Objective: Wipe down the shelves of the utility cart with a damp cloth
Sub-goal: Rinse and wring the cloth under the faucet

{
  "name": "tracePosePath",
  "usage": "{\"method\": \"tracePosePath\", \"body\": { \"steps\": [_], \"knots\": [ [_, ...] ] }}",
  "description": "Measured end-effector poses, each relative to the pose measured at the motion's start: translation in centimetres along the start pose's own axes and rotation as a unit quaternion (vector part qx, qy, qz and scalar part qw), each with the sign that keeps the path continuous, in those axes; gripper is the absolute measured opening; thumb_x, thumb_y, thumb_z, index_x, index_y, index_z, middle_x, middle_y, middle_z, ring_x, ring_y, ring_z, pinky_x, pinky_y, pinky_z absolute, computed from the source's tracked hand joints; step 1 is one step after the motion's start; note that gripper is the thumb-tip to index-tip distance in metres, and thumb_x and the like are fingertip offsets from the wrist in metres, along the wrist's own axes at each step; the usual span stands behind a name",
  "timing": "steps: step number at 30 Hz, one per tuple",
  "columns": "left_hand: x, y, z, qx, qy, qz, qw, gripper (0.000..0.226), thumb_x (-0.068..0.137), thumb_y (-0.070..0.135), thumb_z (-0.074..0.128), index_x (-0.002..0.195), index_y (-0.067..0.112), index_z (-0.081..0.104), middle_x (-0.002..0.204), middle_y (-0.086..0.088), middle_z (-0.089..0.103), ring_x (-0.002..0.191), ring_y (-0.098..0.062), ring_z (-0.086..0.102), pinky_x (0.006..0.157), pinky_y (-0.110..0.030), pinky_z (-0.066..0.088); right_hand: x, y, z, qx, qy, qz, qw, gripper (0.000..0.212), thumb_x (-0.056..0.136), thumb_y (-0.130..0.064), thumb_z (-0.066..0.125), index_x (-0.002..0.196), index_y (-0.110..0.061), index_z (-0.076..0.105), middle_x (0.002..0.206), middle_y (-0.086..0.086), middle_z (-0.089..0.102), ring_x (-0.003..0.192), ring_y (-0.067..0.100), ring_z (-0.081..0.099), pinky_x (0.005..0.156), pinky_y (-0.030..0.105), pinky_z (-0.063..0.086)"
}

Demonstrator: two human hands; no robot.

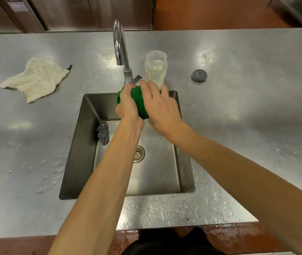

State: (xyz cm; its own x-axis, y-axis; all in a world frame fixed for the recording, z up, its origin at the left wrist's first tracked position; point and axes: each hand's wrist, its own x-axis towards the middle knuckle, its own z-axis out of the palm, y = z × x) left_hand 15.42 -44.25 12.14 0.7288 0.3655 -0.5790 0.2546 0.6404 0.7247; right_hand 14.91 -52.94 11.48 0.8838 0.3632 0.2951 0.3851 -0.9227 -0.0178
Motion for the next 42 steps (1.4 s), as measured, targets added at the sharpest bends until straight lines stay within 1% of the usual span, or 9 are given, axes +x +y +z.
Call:
{"method": "tracePosePath", "body": {
  "steps": [4, 8, 15, 18, 23, 32, 35, 40, 42],
  "knots": [
    [0.4, 0.7, 0.5, 0.015, 0.005, 0.068, 0.998, 0.012, 0.068, 0.013, 0.076, 0.078, 0.011, 0.070, 0.075, -0.004, 0.068, 0.071, -0.021, 0.067, 0.067, -0.036, 0.059, 0.8, 0.5, 0.3, 0.059, -0.018, 0.021, 0.998, 0.051, 0.078, -0.023, 0.068, 0.122, -0.006, 0.047, 0.102, 0.010, 0.062, 0.086, 0.031, 0.063, 0.057, 0.034, 0.036],
    [0.8, 2.1, 0.9, 0.123, -0.032, 0.200, 0.971, 0.013, 0.055, 0.011, 0.071, 0.055, 0.021, 0.062, 0.065, -0.004, 0.062, 0.068, -0.022, 0.063, 0.070, -0.050, 0.059, 1.7, 0.2, -0.2, 0.243, -0.082, 0.106, 0.961, 0.037, 0.070, -0.033, 0.069, 0.098, -0.012, 0.057, 0.080, 0.003, 0.065, 0.070, 0.023, 0.064, 0.061, 0.037, 0.056],
    [1.0, 3.7, 1.0, 0.290, -0.104, 0.354, 0.883, 0.008, 0.059, 0.011, 0.068, 0.058, 0.011, 0.060, 0.058, -0.013, 0.057, 0.066, -0.032, 0.066, 0.062, -0.051, 0.055, 2.2, 0.1, -1.2, 0.451, -0.166, 0.108, 0.870, 0.013, 0.051, -0.007, 0.068, 0.057, 0.001, 0.060, 0.055, 0.014, 0.062, 0.049, 0.021, 0.055, 0.052, 0.037, 0.050],
    [0.8, 4.1, 0.8, 0.327, -0.137, 0.387, 0.851, 0.018, 0.061, 0.010, 0.068, 0.067, -0.005, 0.059, 0.063, -0.023, 0.056, 0.058, -0.029, 0.056, 0.055, -0.047, 0.050, 1.7, -0.2, -1.5, 0.563, -0.205, 0.150, 0.786, 0.012, 0.047, 0.005, 0.063, 0.049, 0.000, 0.052, 0.048, 0.013, 0.046, 0.043, 0.018, 0.041, 0.040, 0.025, 0.032],
    [0.5, 5.0, 0.6, 0.373, -0.200, 0.404, 0.811, 0.014, 0.062, 0.011, 0.067, 0.057, 0.015, 0.055, 0.054, 0.001, 0.048, 0.055, -0.019, 0.049, 0.050, -0.036, 0.042, 1.3, -0.4, -1.2, 0.645, -0.280, 0.162, 0.692, 0.036, 0.054, 0.007, 0.059, 0.040, -0.020, 0.039, 0.047, 0.002, 0.034, 0.040, 0.016, 0.034, 0.044, 0.021, 0.021],
    [1.1, 6.0, -0.9, 0.405, -0.266, 0.393, 0.781, 0.025, 0.063, 0.010, 0.068, 0.075, -0.011, 0.063, 0.077, -0.033, 0.064, 0.081, -0.045, 0.067, 0.064, -0.058, 0.053, 1.1, -1.1, 0.0, 0.713, -0.394, 0.131, 0.565, 0.028, 0.057, 0.005, 0.051, 0.051, -0.013, 0.031, 0.052, 0.002, 0.028, 0.040, 0.012, 0.025, 0.035, 0.011, 0.019],
    [0.9, 5.9, -1.5, 0.391, -0.269, 0.381, 0.793, 0.014, 0.064, 0.006, 0.069, 0.074, -0.004, 0.064, 0.075, -0.028, 0.065, 0.083, -0.042, 0.068, 0.069, -0.056, 0.056, 1.2, -1.3, 0.1, 0.714, -0.400, 0.121, 0.561, 0.027, 0.059, 0.005, 0.052, 0.055, -0.013, 0.033, 0.051, 0.002, 0.031, 0.040, 0.012, 0.028, 0.035, 0.011, 0.020],
    [1.3, 5.3, -2.6, 0.402, -0.256, 0.358, 0.803, 0.021, 0.073, 0.018, 0.079, 0.084, 0.014, 0.062, 0.074, -0.003, 0.062, 0.070, -0.020, 0.061, 0.068, -0.038, 0.053, 0.6, -1.1, 0.0, 0.634, -0.328, 0.120, 0.690, 0.016, 0.073, -0.008, 0.076, 0.072, -0.011, 0.060, 0.062, 0.005, 0.055, 0.052, 0.016, 0.054, 0.042, 0.027, 0.044],
    [1.4, 5.3, -3.3, 0.424, -0.257, 0.325, 0.805, 0.040, 0.077, 0.031, 0.082, 0.106, 0.013, 0.061, 0.091, -0.001, 0.067, 0.085, -0.017, 0.067, 0.079, -0.034, 0.058, -0.2, -0.8, 0.2, 0.634, -0.305, 0.151, 0.694, 0.028, 0.076, -0.025, 0.080, 0.097, -0.014, 0.065, 0.083, 0.006, 0.068, 0.072, 0.017, 0.068, 0.061, 0.036, 0.060]
  ]
}}
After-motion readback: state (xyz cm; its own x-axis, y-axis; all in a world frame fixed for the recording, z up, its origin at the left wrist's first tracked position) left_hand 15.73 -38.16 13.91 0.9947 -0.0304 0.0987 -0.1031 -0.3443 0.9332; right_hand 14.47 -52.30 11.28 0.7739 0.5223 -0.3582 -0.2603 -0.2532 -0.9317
